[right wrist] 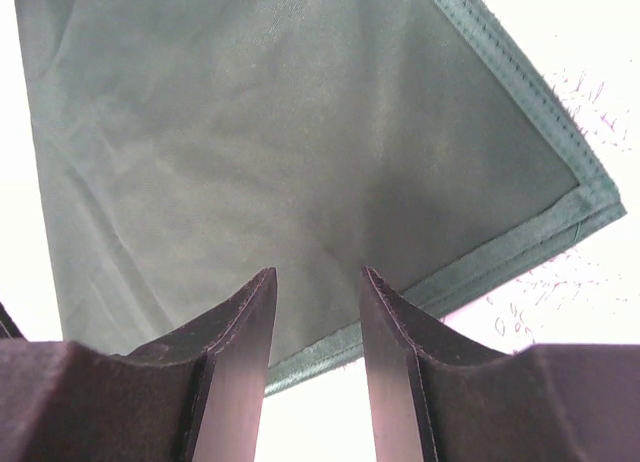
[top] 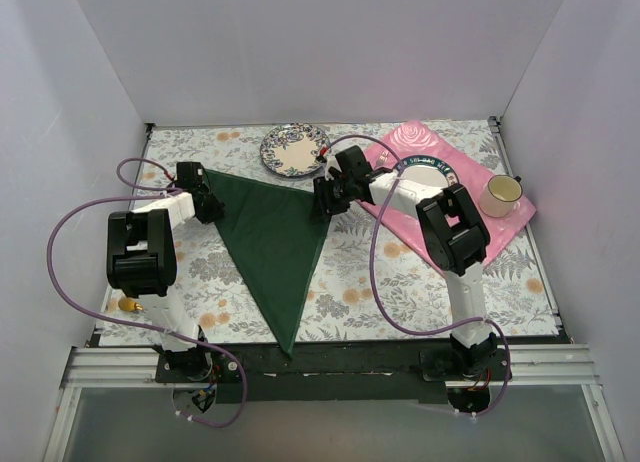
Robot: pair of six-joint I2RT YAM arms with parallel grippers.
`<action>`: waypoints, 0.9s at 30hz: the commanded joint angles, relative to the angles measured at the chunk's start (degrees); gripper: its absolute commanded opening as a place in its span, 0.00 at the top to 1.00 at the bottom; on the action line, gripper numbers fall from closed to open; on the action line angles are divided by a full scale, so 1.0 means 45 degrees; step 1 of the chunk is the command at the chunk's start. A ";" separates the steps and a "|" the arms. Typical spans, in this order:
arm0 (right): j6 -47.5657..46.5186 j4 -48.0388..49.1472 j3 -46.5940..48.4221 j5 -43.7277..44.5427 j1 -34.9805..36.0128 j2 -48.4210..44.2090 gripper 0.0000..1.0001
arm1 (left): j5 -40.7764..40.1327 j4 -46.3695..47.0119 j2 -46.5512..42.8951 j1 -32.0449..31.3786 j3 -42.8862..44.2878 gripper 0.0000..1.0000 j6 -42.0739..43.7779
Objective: Fold the napkin, place the utensils inside, and roll it up
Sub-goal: Fold the napkin
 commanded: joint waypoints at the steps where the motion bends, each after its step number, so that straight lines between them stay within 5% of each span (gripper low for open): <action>1: 0.0110 0.0526 0.0642 0.0041 -0.0075 0.0375 0.53 | -0.0114 -0.0102 -0.0706 0.0055 -0.0356 0.98 -0.0243; 15: -0.1764 -0.0740 0.2784 0.0707 -0.0349 0.2188 0.53 | 0.0608 0.0387 -0.1213 0.0172 -0.0727 0.91 -0.1161; 22: -0.1883 -0.1523 0.3940 -0.0404 -0.0349 0.2193 0.50 | 0.0082 -0.0371 -0.3453 0.0172 -0.0708 0.61 -0.0908; 25: -0.1279 -0.2285 0.4023 -0.1459 -0.0291 0.1161 0.45 | -0.1983 -0.2010 -0.5034 0.0172 -0.0844 0.17 -0.0906; 27: -0.1102 -0.2015 0.3302 -0.1580 -0.0058 -0.0478 0.38 | -0.4065 -0.4111 -0.5761 0.0191 -0.0980 0.06 -0.1761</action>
